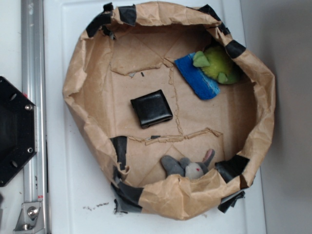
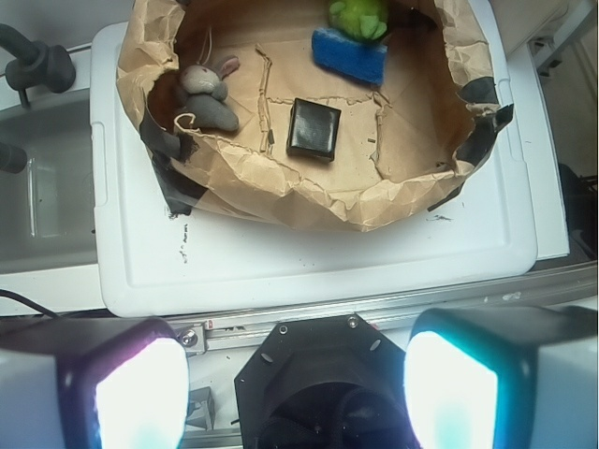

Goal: Grab the black box.

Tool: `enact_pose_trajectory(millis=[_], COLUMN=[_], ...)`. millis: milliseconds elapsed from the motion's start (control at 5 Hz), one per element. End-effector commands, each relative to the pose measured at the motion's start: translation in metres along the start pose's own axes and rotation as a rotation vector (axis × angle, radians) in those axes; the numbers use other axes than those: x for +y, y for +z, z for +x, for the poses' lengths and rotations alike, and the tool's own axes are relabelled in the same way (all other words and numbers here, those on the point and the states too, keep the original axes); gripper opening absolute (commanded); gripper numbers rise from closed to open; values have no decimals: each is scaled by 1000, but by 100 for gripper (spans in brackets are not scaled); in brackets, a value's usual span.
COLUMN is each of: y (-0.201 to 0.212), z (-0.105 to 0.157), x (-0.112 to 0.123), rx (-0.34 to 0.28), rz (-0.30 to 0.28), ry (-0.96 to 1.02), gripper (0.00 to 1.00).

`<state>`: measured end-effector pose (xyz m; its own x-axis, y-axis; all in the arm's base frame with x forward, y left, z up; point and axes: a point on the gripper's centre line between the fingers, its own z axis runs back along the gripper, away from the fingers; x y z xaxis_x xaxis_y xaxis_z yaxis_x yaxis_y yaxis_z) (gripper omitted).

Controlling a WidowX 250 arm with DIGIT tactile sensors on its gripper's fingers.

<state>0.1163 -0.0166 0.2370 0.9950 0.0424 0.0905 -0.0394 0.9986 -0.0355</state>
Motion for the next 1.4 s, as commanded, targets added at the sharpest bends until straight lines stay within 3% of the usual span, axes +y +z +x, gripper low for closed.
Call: enact_pose_trajectory(millis=[0, 200, 400, 600, 800, 1000, 1200], y=[0, -3, -14, -45, -91, -124, -124], z=[0, 39, 72, 100, 119, 128, 128], x=[0, 14, 25, 31, 29, 22, 22], rx=[0, -40, -47, -36, -93, -110, -110], rz=[0, 6, 31, 8, -26, -28, -28], ry=[0, 68, 153, 177, 170, 192, 192], gripper=[100, 100, 100, 100, 100, 100, 100])
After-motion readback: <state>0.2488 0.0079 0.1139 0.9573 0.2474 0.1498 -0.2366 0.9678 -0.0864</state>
